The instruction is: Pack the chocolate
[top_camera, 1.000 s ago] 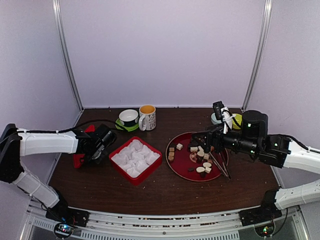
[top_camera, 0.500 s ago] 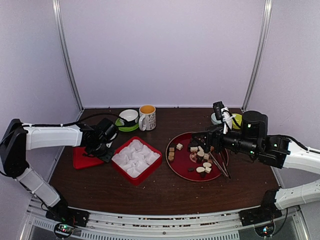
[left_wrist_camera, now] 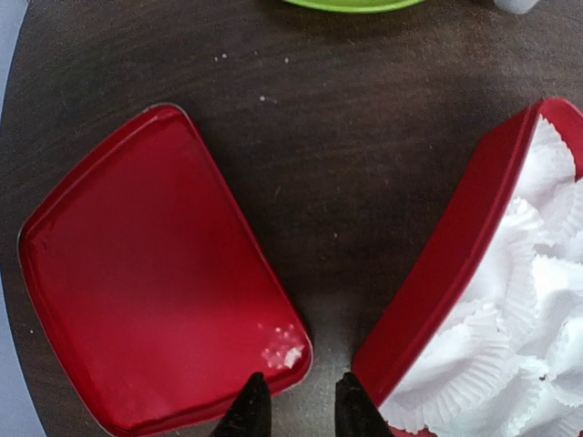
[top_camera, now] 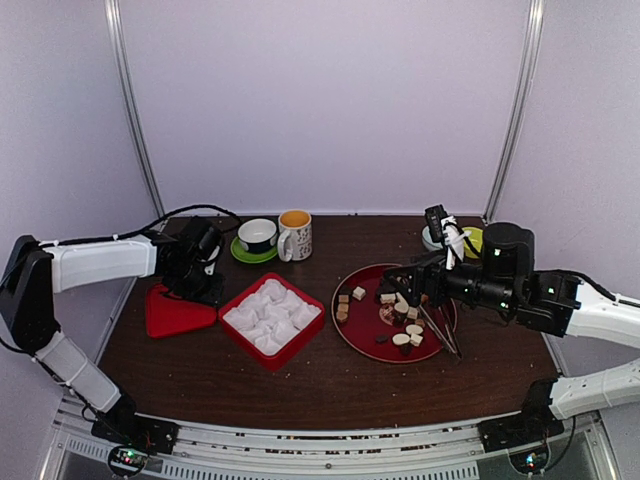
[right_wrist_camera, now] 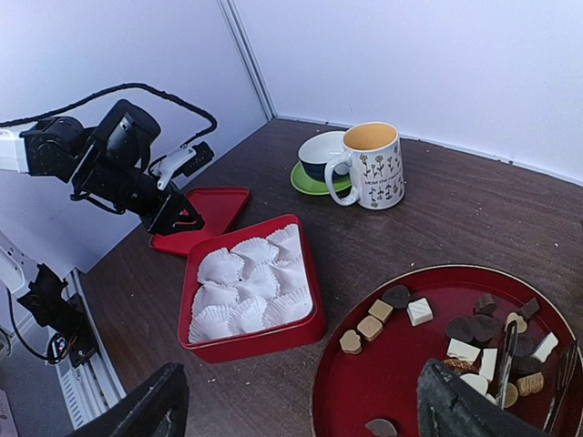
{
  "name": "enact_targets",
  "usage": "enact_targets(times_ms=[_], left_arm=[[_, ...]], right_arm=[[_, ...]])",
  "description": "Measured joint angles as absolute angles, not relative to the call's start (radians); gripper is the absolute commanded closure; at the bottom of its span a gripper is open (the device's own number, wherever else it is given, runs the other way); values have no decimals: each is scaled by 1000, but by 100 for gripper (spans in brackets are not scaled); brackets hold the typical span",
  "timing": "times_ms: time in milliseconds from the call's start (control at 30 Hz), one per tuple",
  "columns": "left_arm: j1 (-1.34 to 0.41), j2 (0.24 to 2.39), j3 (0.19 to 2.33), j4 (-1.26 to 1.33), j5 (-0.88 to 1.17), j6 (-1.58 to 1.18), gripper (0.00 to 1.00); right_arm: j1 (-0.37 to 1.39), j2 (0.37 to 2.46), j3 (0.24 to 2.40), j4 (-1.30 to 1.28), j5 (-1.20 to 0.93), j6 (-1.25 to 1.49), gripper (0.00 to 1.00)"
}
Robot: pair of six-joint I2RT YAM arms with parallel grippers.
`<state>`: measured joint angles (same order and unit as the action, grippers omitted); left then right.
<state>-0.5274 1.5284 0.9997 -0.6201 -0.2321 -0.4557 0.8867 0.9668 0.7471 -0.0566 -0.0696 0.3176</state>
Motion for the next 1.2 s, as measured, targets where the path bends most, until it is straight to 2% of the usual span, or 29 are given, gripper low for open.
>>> enact_targets(times_ms=[133,233,400,633,733,933,1200], left_arm=[[-494,1576,1035,-591,-228,-443,87],[-480,1645,1065,-583,-216,-427,100],[-477,1727,1083,-578,-146,-413,100],[-491,1664,963,-537,17,-442,100],[-536,1639,921,-519,74,-476,100],[-652,1588,843,-469,118,-569,100],[-679,1516,751,-336,137,-665,99]], right_arm=[[887,967,747,-57,-70,318,13],[887,967,747,-61,-68,318,13],[887,962,747,-81,-58,323,14],[903,987,717,-128,-73,462,26],[959,1069,698,-134,-78,529,35],[1015,1288,722,-139,-83,613,63],[1015,1439,834,-123,-46,662,62]])
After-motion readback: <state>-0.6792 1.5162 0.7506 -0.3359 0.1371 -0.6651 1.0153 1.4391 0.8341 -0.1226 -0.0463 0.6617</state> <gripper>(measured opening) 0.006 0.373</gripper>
